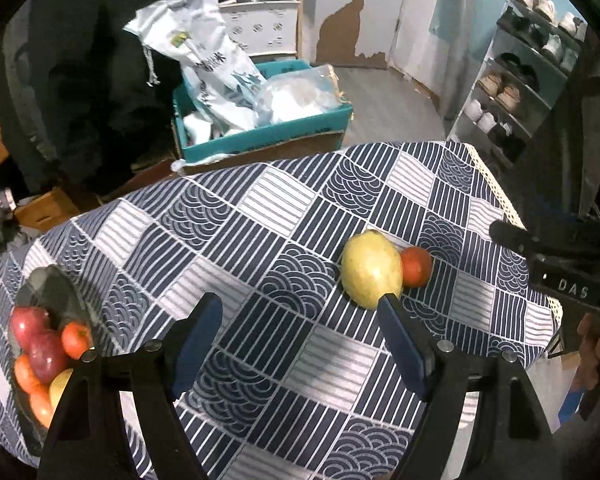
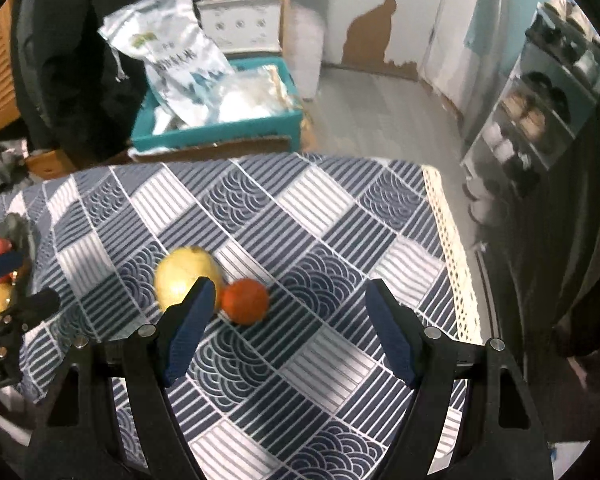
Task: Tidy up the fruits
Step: 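Grasp the yellow pear with the left tool while the right tool grasps the tangerine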
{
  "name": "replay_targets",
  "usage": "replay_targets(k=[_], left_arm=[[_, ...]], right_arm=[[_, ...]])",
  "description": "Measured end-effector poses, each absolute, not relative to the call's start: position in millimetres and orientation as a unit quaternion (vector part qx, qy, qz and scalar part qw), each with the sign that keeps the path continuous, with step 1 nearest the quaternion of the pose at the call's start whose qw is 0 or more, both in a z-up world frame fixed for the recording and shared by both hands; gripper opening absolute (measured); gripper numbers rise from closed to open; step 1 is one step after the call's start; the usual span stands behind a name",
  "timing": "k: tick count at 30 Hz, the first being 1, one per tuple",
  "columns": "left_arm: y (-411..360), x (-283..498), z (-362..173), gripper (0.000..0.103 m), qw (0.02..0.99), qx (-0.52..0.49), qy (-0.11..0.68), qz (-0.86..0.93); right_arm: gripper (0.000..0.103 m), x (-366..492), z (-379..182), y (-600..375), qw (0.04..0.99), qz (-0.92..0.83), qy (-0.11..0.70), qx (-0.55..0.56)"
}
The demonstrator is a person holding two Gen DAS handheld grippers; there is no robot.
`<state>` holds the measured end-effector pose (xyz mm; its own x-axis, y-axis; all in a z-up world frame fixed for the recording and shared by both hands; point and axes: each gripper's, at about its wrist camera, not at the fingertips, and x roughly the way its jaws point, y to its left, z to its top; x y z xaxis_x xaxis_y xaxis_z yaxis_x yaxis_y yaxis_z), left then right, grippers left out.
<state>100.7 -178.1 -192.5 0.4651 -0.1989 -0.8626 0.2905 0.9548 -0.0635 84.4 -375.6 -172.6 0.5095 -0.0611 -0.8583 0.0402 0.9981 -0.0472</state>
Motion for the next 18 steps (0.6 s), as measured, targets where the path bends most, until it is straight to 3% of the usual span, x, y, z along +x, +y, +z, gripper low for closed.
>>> replay_targets(k=[18], left_arm=[[-234.9, 142.7, -251.0, 0.081, 0.819, 0.038, 0.548, -0.166]], right_arm=[[0.078, 109.1, -242.4, -409.6, 0.828, -0.05, 0.556, 0.054]])
